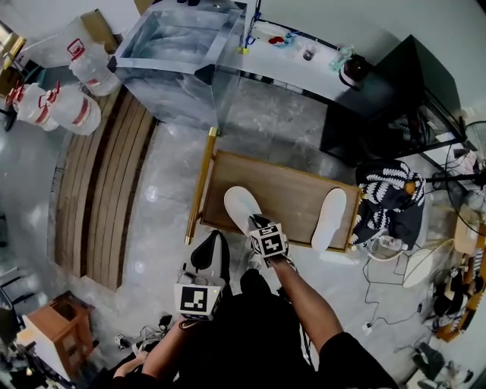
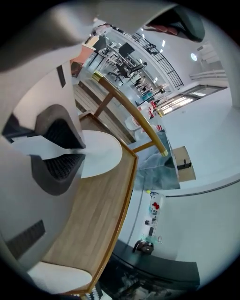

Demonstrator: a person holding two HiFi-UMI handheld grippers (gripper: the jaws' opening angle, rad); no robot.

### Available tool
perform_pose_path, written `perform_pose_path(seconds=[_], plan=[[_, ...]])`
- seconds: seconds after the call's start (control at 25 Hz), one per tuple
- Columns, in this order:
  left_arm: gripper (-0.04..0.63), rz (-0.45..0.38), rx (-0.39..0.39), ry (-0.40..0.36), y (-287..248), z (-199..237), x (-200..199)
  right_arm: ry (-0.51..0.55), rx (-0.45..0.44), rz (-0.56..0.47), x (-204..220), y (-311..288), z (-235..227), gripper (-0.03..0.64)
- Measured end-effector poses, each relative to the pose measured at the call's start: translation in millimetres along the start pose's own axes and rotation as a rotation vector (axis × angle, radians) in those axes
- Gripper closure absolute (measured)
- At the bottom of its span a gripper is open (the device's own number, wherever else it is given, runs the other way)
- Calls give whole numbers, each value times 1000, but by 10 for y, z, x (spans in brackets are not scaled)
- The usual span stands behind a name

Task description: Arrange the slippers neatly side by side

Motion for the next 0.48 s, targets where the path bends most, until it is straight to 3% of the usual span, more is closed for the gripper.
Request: perform_pose_path(seconds=[0.28,0.48], plan=[[577,-7,77,-50,-184,-237,-31,-146,74,-51,119,221,-443,581],[577,21,114,-64,-301,-347,-30,-312,105,-77,240,326,-759,581]])
Point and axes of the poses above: the fingertips, and each gripper's own axes: y backward along the fingers, z to its left, x out of its underside, the point moved 10 cm from there along y, backward along the fingers, and after that the axes turned 14 degrees about x, right-handed, at the moved point
